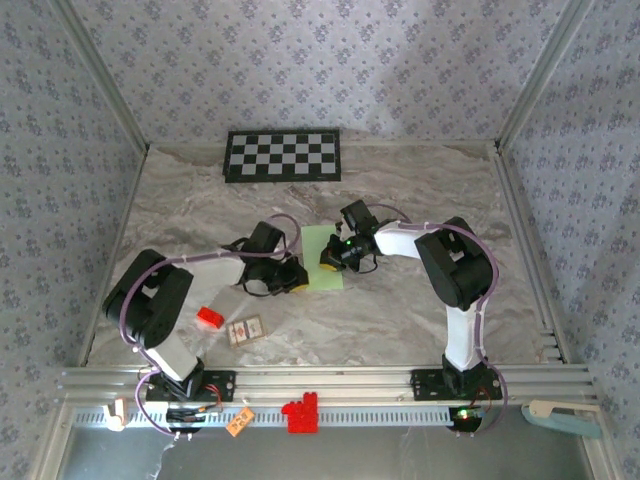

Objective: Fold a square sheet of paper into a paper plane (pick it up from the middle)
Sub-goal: Fold the triangle a second time at the center of the table.

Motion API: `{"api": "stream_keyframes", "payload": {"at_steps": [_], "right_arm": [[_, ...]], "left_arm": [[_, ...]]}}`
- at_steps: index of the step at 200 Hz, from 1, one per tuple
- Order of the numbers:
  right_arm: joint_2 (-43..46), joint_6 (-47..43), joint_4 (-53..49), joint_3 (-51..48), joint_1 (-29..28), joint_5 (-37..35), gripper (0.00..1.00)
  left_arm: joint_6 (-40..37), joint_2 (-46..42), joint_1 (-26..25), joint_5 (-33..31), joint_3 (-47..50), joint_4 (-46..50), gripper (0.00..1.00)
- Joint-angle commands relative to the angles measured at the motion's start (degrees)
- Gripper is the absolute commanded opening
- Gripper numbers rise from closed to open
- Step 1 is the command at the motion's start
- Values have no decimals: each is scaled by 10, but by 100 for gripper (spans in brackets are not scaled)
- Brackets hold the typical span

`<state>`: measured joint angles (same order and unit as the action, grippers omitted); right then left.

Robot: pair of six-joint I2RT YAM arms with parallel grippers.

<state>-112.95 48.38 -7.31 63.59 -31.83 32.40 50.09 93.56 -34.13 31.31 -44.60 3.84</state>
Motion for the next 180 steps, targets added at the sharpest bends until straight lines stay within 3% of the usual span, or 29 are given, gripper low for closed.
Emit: {"api": "stream_keyframes", "payload": {"at_steps": [1,64,180], "right_arm": [[-53,-11,-83,-24,4,-79,4],[-50,-11,-80,-23,4,-76,4],[1,-40,-63,18,5,-44,4]], "left_arm": [[10,6,1,-1,-37,-15,12],[21,77,-5,1,-56,-11,10],[3,90,-5,-66,-21,69,5]]}}
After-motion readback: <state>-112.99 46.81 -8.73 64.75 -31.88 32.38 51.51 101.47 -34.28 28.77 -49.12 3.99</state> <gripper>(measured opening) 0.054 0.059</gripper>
